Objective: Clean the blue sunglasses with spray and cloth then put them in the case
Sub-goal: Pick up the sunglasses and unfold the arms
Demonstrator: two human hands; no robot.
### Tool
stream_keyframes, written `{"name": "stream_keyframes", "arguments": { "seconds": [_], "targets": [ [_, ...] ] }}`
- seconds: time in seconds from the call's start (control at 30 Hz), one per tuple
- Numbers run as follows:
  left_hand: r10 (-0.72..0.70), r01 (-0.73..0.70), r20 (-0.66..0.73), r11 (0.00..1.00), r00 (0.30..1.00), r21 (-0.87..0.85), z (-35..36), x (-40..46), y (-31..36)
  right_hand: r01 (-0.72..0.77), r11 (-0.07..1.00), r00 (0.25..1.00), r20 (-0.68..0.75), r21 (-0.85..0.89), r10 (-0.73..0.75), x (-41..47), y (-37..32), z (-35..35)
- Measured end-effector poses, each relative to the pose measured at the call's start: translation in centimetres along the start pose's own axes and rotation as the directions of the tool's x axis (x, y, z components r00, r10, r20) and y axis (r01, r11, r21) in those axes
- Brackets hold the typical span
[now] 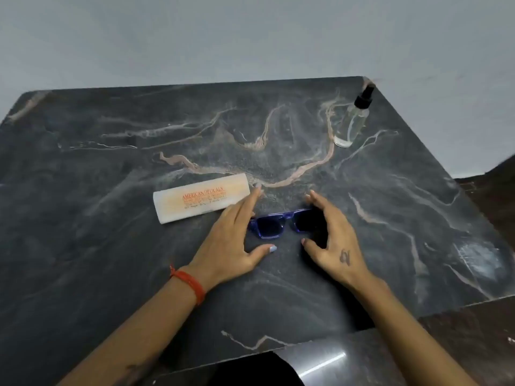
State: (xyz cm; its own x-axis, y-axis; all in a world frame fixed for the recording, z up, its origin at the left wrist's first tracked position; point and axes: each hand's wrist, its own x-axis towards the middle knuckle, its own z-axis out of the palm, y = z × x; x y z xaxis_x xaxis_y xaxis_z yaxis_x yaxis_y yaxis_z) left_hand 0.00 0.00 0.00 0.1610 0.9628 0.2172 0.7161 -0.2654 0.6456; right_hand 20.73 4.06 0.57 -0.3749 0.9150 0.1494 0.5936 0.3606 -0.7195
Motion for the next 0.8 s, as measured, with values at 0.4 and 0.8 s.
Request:
{"name": "stream_keyframes", "arguments": {
  "seconds": [0.4,0.8],
  "targets": [
    [0.173,-0.164,-0.072,0.980,0.982,0.113,1.8,0.6,-2.5,0.131,0.979,0.988,-0.065,-0.155,-0.142,0.3,2.3,1.2],
    [0.230,-0.189,-0.203,0.960,0.952,0.205,1.9,0.0,-2.1,0.139,0.975,0.980,-0.163,0.173,-0.111,0.3,2.1,0.9]
  ]
}}
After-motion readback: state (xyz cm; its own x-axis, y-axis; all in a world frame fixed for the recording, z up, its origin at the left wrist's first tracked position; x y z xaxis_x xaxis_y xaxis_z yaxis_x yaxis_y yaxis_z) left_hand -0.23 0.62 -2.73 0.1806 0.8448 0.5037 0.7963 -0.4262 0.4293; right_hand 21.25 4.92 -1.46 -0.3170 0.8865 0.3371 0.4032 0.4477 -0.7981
